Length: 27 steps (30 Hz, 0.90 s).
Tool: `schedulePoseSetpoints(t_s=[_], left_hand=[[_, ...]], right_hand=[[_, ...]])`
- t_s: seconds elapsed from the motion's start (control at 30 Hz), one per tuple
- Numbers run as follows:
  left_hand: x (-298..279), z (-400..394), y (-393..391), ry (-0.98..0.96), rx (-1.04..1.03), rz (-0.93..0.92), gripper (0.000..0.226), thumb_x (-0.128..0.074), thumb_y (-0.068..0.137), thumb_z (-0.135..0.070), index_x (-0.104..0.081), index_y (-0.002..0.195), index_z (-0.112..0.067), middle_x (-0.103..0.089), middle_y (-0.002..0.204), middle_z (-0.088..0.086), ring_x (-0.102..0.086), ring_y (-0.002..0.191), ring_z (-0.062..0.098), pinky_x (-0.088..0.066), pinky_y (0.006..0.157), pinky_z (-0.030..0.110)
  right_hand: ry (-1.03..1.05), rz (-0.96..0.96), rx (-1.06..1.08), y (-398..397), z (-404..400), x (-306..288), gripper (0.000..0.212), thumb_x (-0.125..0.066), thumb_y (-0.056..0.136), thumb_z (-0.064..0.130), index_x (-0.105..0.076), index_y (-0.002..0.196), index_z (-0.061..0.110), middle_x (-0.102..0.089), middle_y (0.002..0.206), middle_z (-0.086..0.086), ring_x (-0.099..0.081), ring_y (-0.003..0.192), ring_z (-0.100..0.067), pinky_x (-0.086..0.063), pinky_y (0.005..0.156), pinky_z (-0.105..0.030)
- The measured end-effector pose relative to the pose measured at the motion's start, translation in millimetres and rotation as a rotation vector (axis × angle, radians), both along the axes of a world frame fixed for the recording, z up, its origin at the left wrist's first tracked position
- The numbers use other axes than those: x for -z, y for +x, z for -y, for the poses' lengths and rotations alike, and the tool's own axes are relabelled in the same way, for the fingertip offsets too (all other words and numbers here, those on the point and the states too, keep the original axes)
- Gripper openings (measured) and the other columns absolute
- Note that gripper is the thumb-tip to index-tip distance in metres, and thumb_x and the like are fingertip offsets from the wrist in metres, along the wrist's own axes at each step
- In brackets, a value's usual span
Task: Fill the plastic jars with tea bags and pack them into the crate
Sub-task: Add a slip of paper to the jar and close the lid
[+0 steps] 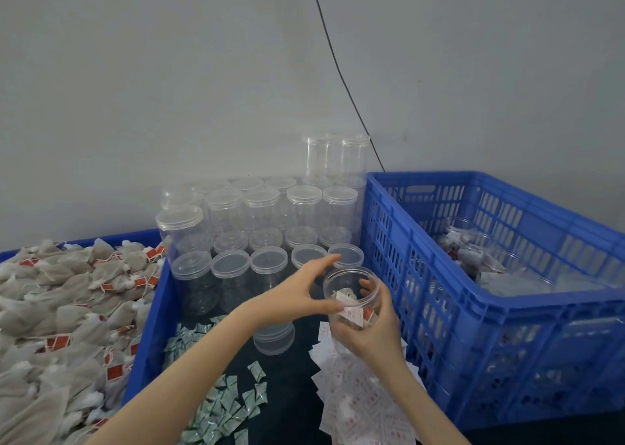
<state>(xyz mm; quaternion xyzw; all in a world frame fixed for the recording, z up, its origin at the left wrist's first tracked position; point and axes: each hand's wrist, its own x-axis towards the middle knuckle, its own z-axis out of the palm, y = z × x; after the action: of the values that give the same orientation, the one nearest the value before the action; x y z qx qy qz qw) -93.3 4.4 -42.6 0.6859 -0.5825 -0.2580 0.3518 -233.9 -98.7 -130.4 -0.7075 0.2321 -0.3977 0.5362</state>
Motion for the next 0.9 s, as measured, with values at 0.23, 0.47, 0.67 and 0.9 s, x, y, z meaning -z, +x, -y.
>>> schedulePoseSetpoints(t_s=[0.23, 0.47, 0.67, 0.9], left_hand=[[19.0, 3.9, -3.5, -0.052, -0.163, -0.262, 0.083, -0.078, 0.077, -0.028, -0.025, 0.14, -0.039, -0.051, 0.132, -0.011, -0.06, 0.11, 0.004, -0.05, 0.093, 0.023], [8.8, 6.2, -3.5, -0.181, -0.225, -0.099, 0.068, -0.083, 0.059, -0.037, -0.045, 0.112, -0.058, -0.063, 0.108, -0.021, -0.063, 0.099, 0.009, -0.054, 0.087, 0.027], [-2.7, 15.6, -8.8, -0.214, -0.283, -0.14, 0.085, -0.078, 0.047, -0.044, -0.049, 0.127, -0.039, -0.062, 0.116, -0.017, -0.063, 0.099, 0.0, -0.055, 0.085, 0.028], [-24.1, 33.9, -11.8, -0.394, -0.292, -0.231, 0.075, -0.079, 0.075, -0.018, -0.039, 0.137, -0.032, -0.056, 0.124, -0.015, -0.059, 0.107, 0.006, -0.049, 0.094, 0.029]], right_hand=[[0.059, -0.025, -0.218, 5.2, 6.0, -17.7, 0.08, -0.079, 0.066, 0.026, -0.037, 0.134, 0.035, -0.052, 0.131, 0.015, -0.056, 0.117, 0.003, -0.049, 0.089, -0.014], [-0.184, -0.295, -0.155, 11.2, 9.6, -78.6, 0.076, -0.072, 0.086, 0.043, -0.032, 0.148, 0.024, -0.039, 0.146, 0.006, -0.038, 0.137, -0.011, -0.035, 0.107, -0.025], [-0.675, -0.763, -0.035, 25.6, 15.7, -126.3, 0.101, -0.068, 0.074, 0.069, -0.03, 0.151, 0.017, -0.037, 0.146, -0.005, -0.048, 0.127, -0.025, -0.046, 0.096, -0.039], [-0.737, -0.659, 0.072, 20.0, 37.4, -175.7, 0.091, -0.068, 0.071, 0.07, -0.044, 0.144, 0.022, -0.045, 0.144, 0.002, -0.051, 0.125, -0.02, -0.038, 0.084, -0.032]])
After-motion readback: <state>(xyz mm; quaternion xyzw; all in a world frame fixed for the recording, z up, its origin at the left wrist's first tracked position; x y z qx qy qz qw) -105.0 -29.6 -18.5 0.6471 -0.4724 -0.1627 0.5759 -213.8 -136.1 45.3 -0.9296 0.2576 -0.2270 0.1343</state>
